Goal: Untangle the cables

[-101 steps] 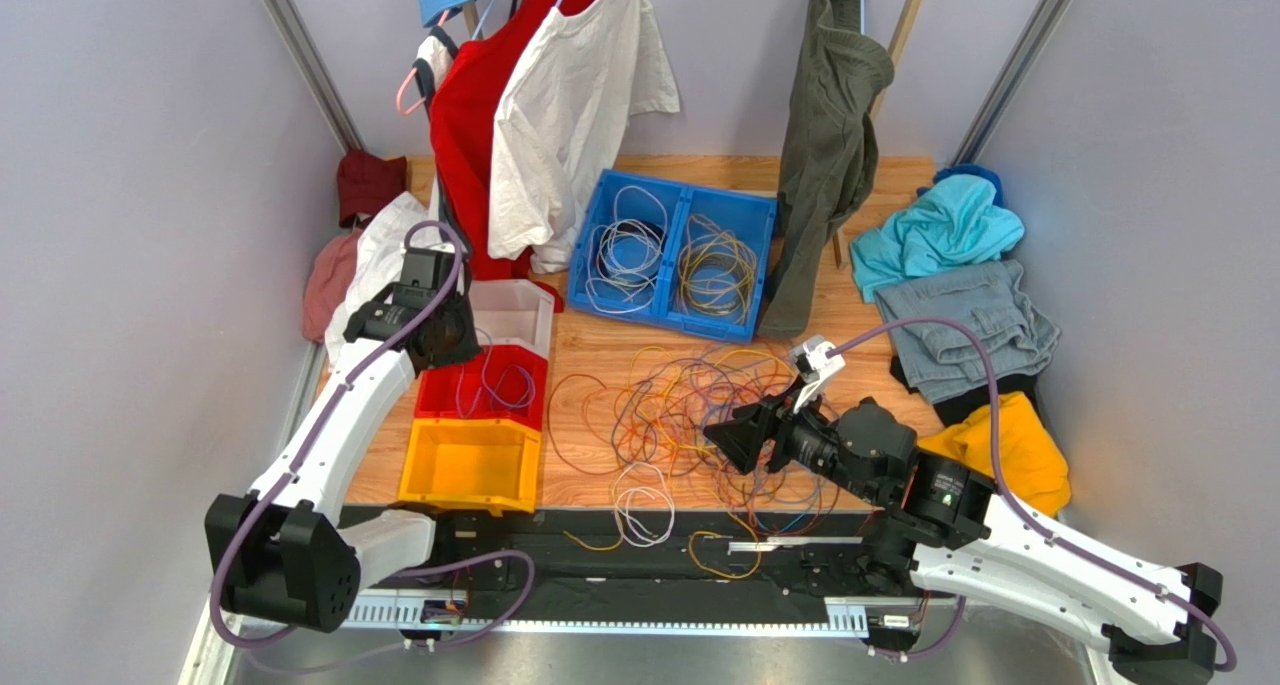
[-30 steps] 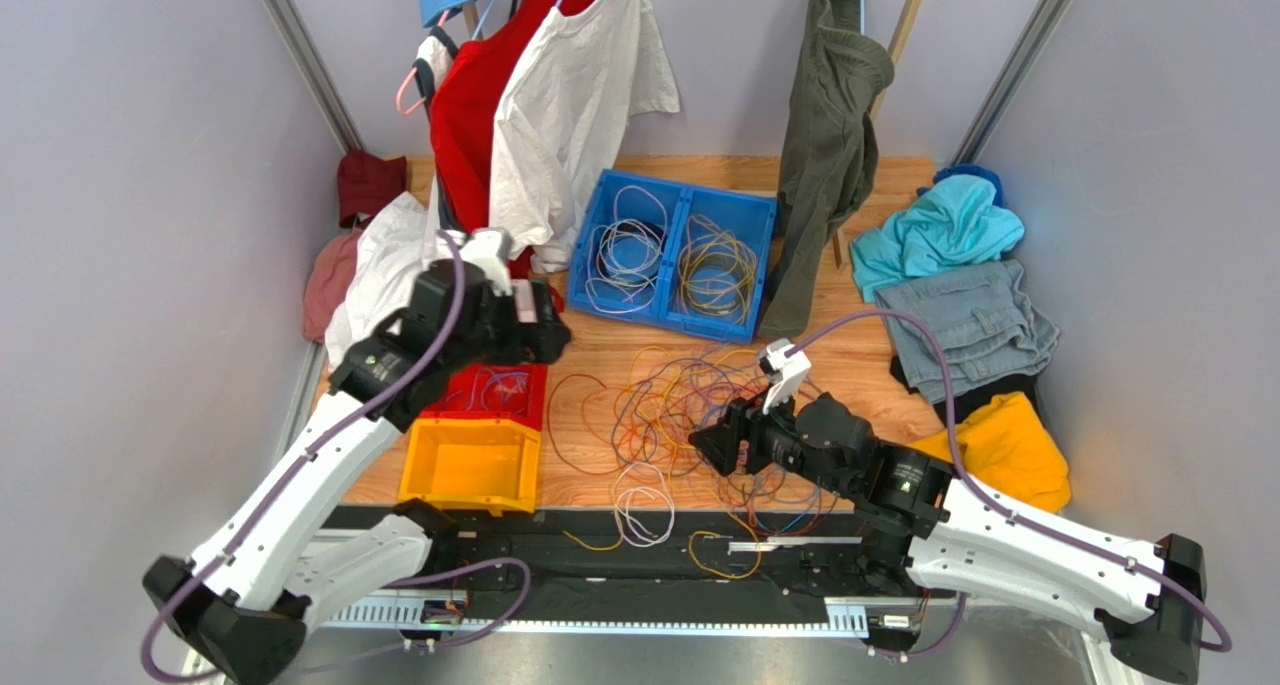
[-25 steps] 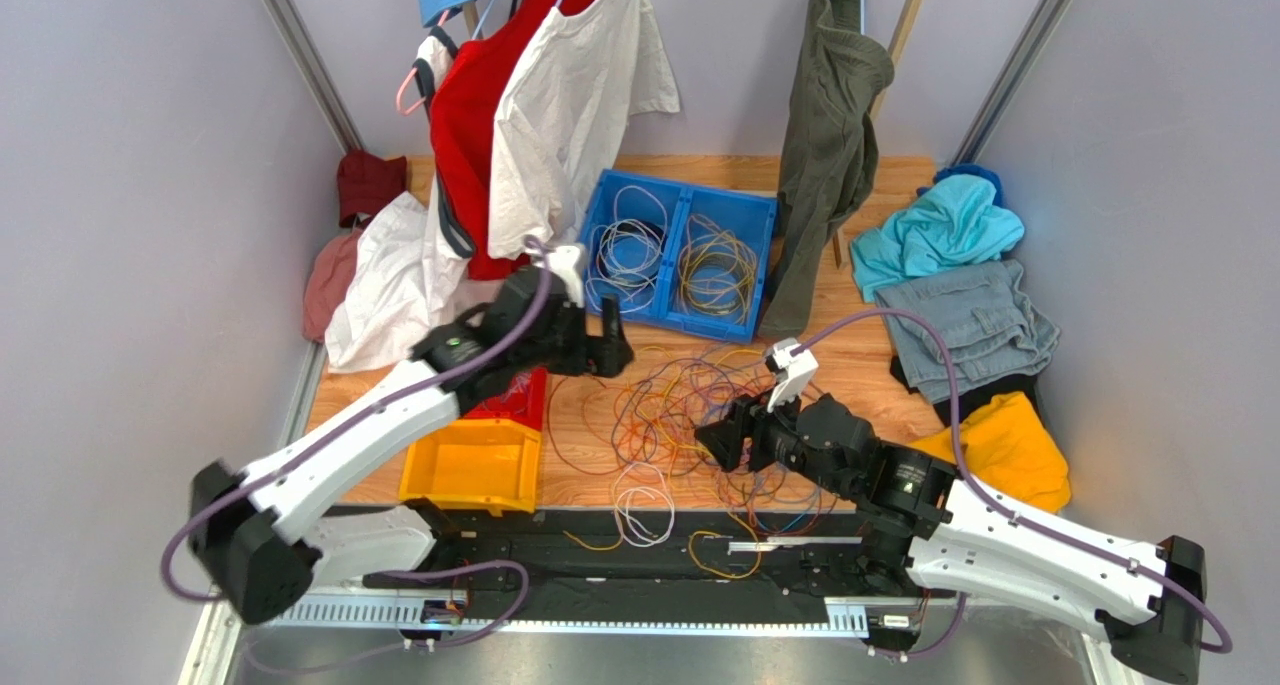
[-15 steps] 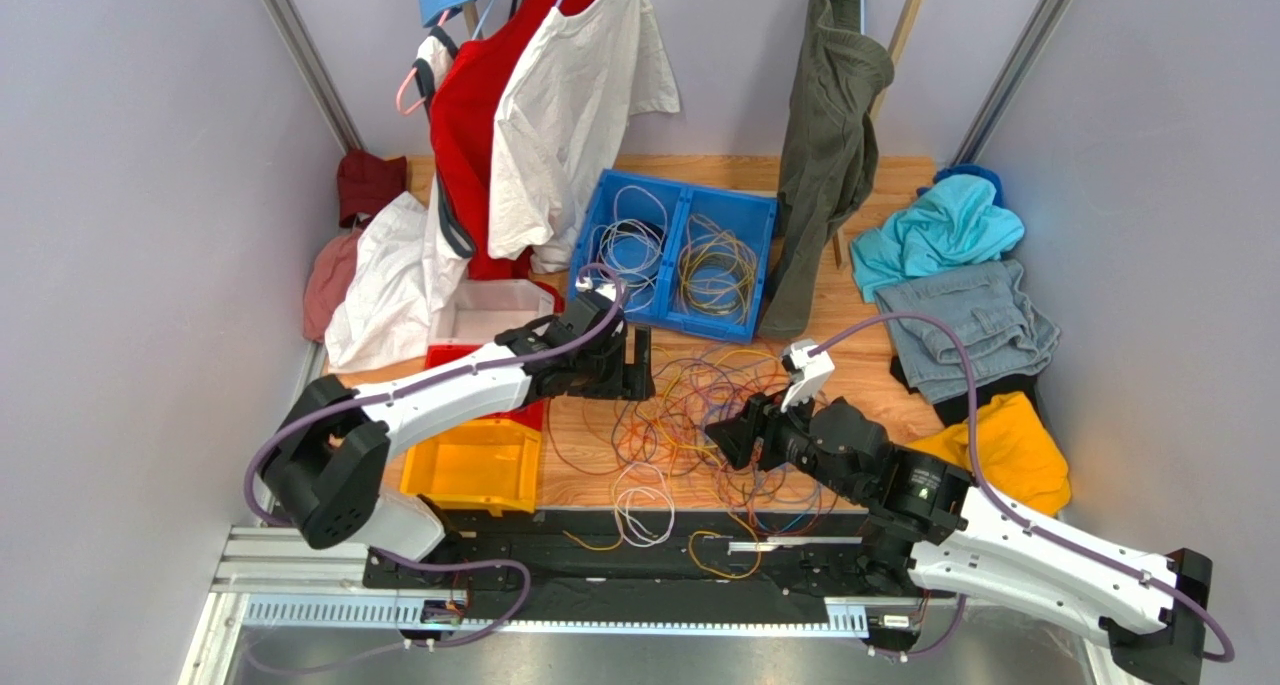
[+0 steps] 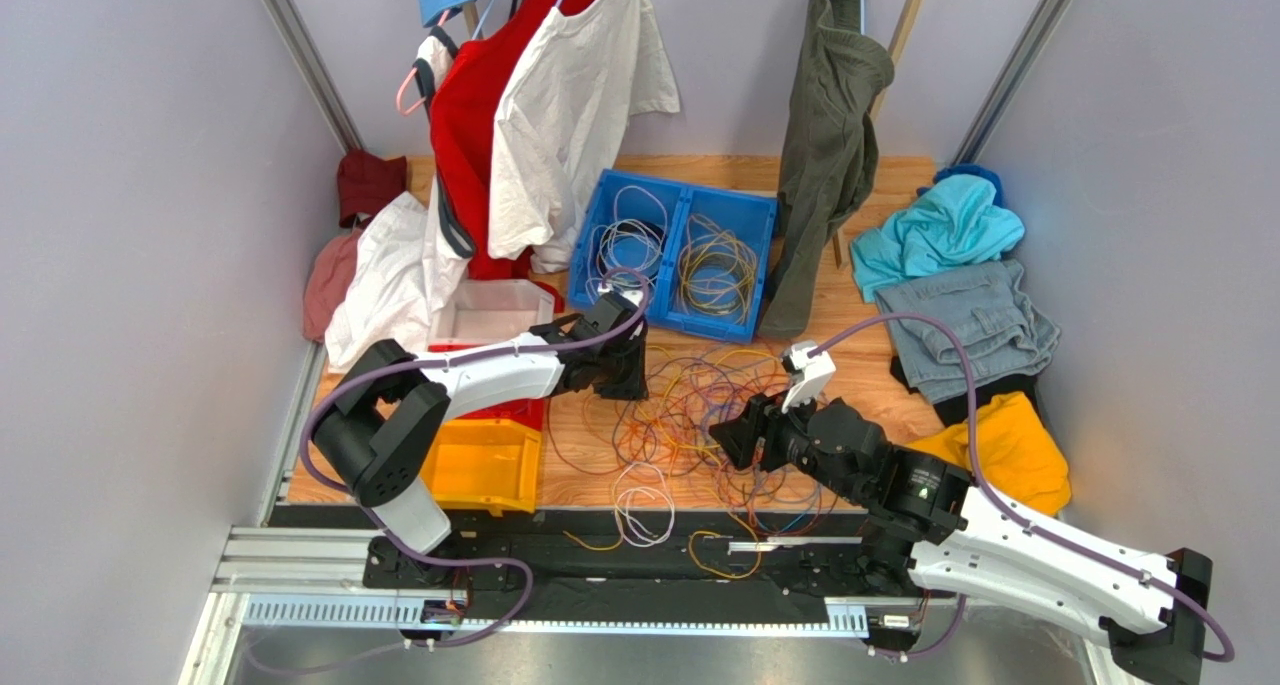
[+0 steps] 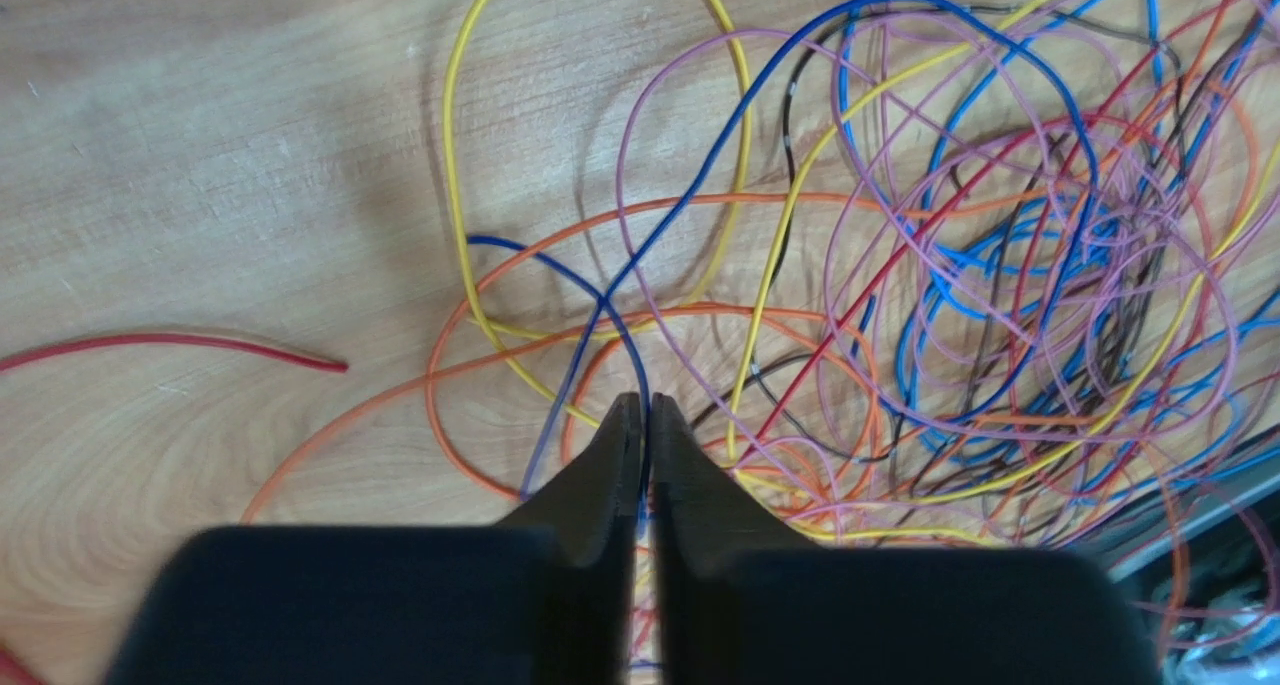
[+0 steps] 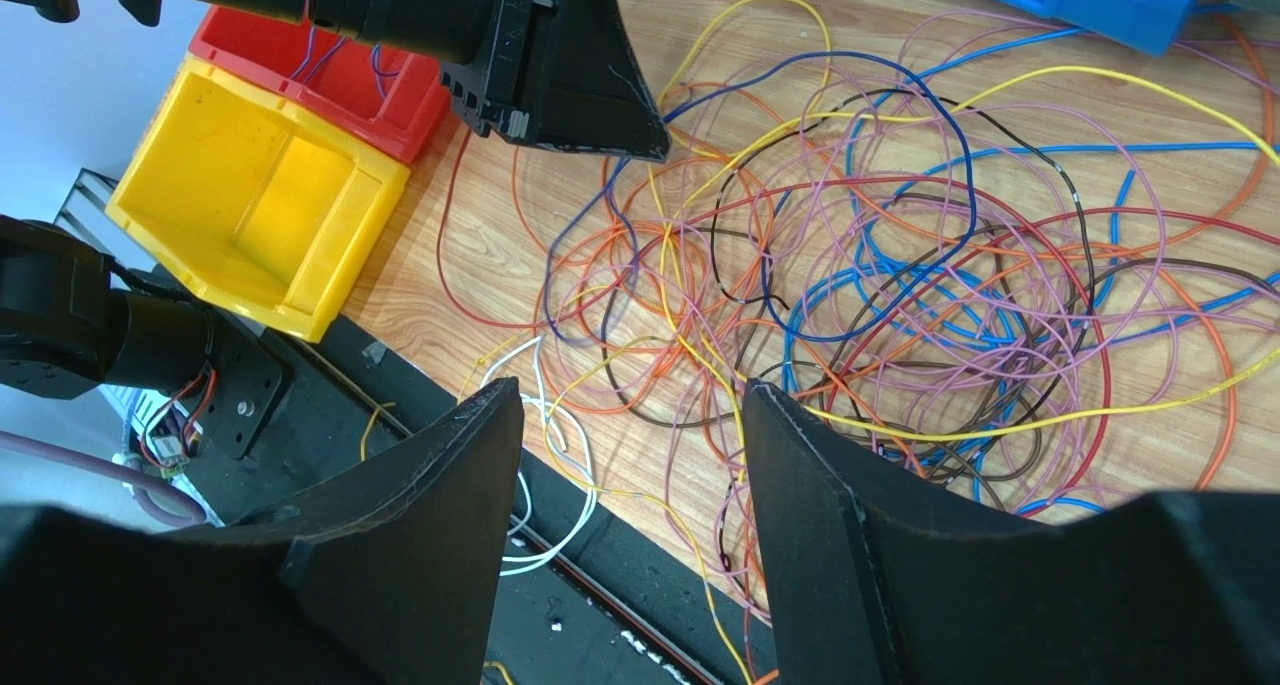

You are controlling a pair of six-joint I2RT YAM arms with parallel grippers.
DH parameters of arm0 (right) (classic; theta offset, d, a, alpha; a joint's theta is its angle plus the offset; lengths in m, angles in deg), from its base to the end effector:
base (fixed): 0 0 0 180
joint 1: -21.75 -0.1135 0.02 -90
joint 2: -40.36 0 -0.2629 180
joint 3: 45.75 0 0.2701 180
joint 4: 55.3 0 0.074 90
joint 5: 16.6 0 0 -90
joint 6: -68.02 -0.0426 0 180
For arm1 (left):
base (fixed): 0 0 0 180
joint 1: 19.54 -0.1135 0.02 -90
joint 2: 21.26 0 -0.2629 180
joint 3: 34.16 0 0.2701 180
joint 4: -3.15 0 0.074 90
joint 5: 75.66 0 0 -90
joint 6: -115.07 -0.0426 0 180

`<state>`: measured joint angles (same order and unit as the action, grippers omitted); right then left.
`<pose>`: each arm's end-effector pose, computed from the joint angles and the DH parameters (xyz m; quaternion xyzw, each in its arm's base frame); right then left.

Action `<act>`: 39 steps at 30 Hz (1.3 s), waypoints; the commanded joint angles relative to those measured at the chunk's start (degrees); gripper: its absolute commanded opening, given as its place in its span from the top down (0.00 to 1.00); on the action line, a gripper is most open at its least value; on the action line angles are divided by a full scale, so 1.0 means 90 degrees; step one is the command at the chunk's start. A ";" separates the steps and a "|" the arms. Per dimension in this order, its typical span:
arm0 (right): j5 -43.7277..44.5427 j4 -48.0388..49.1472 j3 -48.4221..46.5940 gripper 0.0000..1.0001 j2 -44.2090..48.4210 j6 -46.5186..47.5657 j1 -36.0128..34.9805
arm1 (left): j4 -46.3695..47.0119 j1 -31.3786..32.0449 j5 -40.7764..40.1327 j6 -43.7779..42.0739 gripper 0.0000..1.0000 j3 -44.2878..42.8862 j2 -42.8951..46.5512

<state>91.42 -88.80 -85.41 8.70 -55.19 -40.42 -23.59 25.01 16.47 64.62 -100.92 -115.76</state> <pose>0.0896 0.1416 0.2398 -0.1279 0.8297 0.3006 0.4527 0.2465 -0.2448 0.1550 0.0472 0.9510 -0.2174 0.2146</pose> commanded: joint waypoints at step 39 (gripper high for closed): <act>-0.0304 0.1016 0.0032 0.29 -0.0125 0.0145 0.0004 | -0.5085 0.0333 -0.2083 -0.2265 1.00 -0.9378 0.2288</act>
<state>87.84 -85.00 -84.34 7.71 -55.98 -40.42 -67.77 27.77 -4.18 47.09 -177.81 -93.53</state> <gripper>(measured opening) 0.703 0.008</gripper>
